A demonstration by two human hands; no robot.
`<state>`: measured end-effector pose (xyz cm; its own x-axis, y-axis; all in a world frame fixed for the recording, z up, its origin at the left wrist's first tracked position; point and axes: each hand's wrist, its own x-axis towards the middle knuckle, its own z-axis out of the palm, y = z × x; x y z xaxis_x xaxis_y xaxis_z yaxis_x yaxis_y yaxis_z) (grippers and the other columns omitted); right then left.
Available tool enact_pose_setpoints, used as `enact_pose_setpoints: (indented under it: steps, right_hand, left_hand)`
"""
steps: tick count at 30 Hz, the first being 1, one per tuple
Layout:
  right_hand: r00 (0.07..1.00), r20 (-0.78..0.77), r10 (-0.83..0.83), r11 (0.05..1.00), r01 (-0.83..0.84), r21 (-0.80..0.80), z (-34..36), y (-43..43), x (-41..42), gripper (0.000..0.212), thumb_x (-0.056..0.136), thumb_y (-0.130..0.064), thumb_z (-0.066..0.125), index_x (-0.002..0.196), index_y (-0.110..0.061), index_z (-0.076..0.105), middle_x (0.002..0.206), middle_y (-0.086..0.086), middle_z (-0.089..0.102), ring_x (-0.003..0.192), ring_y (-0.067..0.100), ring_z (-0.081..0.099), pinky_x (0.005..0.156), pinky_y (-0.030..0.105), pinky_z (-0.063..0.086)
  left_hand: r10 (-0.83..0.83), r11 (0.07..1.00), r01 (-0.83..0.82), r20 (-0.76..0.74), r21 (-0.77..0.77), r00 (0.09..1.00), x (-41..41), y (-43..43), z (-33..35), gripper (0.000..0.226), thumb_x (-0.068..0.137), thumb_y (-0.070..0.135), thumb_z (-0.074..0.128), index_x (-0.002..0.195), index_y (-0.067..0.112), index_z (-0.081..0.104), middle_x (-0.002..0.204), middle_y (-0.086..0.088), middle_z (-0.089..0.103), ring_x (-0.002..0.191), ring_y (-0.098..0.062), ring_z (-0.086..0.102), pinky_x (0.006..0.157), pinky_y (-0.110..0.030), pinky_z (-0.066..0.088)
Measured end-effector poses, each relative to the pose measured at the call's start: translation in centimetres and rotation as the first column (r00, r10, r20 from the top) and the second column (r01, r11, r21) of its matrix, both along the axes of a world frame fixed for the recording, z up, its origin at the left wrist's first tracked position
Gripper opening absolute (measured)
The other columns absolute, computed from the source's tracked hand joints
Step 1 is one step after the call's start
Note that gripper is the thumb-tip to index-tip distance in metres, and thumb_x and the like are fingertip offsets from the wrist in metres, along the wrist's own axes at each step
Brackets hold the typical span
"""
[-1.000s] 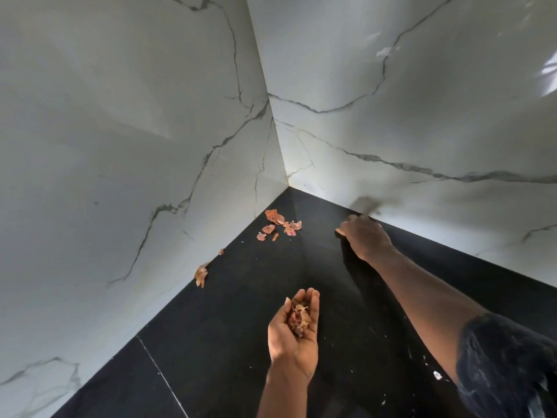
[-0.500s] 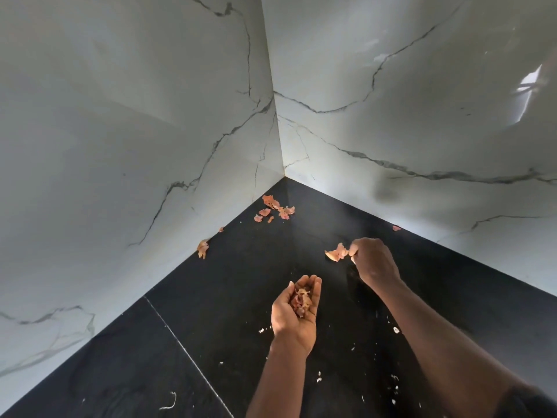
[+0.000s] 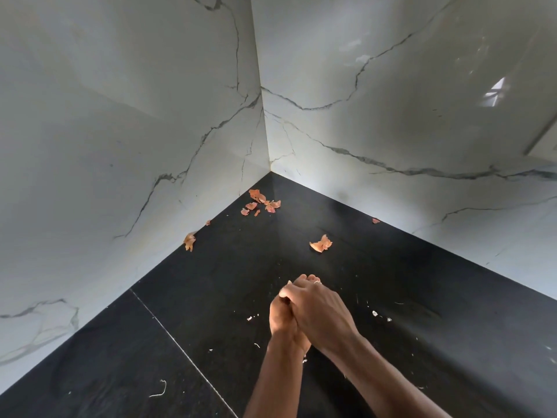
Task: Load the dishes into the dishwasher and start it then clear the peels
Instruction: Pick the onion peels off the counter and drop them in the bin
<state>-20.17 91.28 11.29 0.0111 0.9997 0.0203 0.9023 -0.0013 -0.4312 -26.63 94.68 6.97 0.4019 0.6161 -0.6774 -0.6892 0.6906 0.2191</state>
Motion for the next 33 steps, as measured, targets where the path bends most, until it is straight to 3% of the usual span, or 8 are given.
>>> enact_pose_setpoints:
  steps: [3, 8, 11, 13, 16, 18, 25, 33]
  right_hand:
    - [1.000, -0.018, 0.010, 0.999, -0.010, -0.035, 0.2, -0.3, -0.1, 0.031, 0.104, -0.017, 0.039, 0.125, -0.025, 0.062, 0.116, -0.005, 0.064, 0.101, 0.014, 0.064, 0.082, 0.028, 0.047]
    - [0.992, -0.122, -0.010, 1.000, 0.010, -0.006, 1.3, 0.0, 1.6, 0.029, 0.103, -0.024, 0.044, 0.123, -0.027, 0.065, 0.114, -0.011, 0.068, 0.096, 0.006, 0.065, 0.087, 0.025, 0.053]
    - [0.984, -0.179, -0.011, 1.000, 0.015, 0.021, 1.6, 1.2, 4.0, 0.021, 0.100, -0.026, 0.053, 0.108, -0.027, 0.072, 0.103, -0.012, 0.071, 0.084, 0.001, 0.065, 0.076, 0.022, 0.055]
    - [0.977, -0.175, -0.119, 0.986, 0.137, 0.094, -0.1, 3.5, 7.6, 0.018, 0.098, -0.022, 0.057, 0.095, -0.022, 0.075, 0.093, -0.004, 0.074, 0.076, 0.005, 0.066, 0.070, 0.030, 0.056]
    - [0.918, -0.078, -0.388, 0.916, 0.394, 0.076, -3.8, 7.9, 14.5, 0.017, 0.094, -0.017, 0.062, 0.104, -0.009, 0.073, 0.107, 0.012, 0.073, 0.096, 0.027, 0.070, 0.088, 0.038, 0.056]
    - [0.892, 0.037, -0.450, 0.893, 0.450, 0.012, -5.6, 10.4, 17.9, 0.023, 0.097, -0.016, 0.059, 0.112, 0.001, 0.064, 0.119, 0.022, 0.065, 0.111, 0.038, 0.062, 0.097, 0.041, 0.049]
    - [0.887, 0.310, -0.341, 0.912, 0.392, -0.119, -8.9, 14.0, 21.8, 0.031, 0.102, -0.016, 0.048, 0.126, 0.003, 0.054, 0.130, 0.025, 0.051, 0.119, 0.039, 0.053, 0.099, 0.044, 0.048]
    - [0.899, 0.284, -0.333, 0.933, 0.358, -0.040, -10.1, 13.2, 20.9, 0.020, 0.095, -0.011, 0.056, 0.112, -0.002, 0.061, 0.126, 0.019, 0.049, 0.115, 0.035, 0.053, 0.090, 0.043, 0.055]
  left_hand:
    - [-0.026, 0.999, 0.029, 0.053, -0.045, 0.998, -0.4, -0.2, -0.6, 0.037, 0.103, 0.024, 0.046, 0.118, 0.002, 0.072, 0.123, -0.016, 0.070, 0.113, -0.030, 0.068, 0.091, -0.041, 0.053]
    - [-0.026, 1.000, 0.025, -0.106, -0.007, 0.994, -0.5, -0.9, -0.9, 0.040, 0.101, 0.026, 0.046, 0.115, -0.003, 0.070, 0.114, -0.025, 0.071, 0.108, -0.037, 0.069, 0.104, -0.045, 0.050]
    - [0.055, 0.997, -0.058, -0.075, -0.041, 0.996, -0.1, -0.4, -1.2, 0.028, 0.101, 0.016, 0.050, 0.094, -0.003, 0.070, 0.085, -0.018, 0.073, 0.074, -0.026, 0.074, 0.069, -0.032, 0.061]
    - [0.092, 0.994, -0.091, 0.018, -0.060, 0.996, 0.1, -0.3, -0.8, 0.028, 0.100, 0.015, 0.052, 0.097, -0.008, 0.067, 0.092, -0.023, 0.072, 0.078, -0.032, 0.074, 0.063, -0.037, 0.063]
    - [0.096, 0.994, -0.092, 0.058, -0.061, 0.994, 0.2, -0.3, -0.8, 0.029, 0.100, 0.015, 0.053, 0.103, -0.010, 0.066, 0.102, -0.027, 0.070, 0.087, -0.037, 0.073, 0.068, -0.041, 0.064]
    - [0.102, 0.993, -0.098, 0.061, -0.068, 0.993, 0.2, -0.1, -0.6, 0.029, 0.100, 0.015, 0.052, 0.104, -0.010, 0.067, 0.104, -0.027, 0.070, 0.088, -0.036, 0.073, 0.069, -0.041, 0.064]
    - [0.106, 0.993, -0.104, 0.032, -0.056, 0.994, 0.3, 0.8, -0.1, 0.029, 0.100, 0.015, 0.052, 0.104, -0.011, 0.067, 0.103, -0.028, 0.070, 0.088, -0.036, 0.073, 0.072, -0.042, 0.064]
    - [0.106, 0.992, -0.104, 0.023, -0.065, 0.994, 0.2, 1.0, 0.1, 0.030, 0.101, 0.014, 0.052, 0.107, -0.011, 0.066, 0.106, -0.028, 0.069, 0.095, -0.037, 0.070, 0.072, -0.042, 0.064]
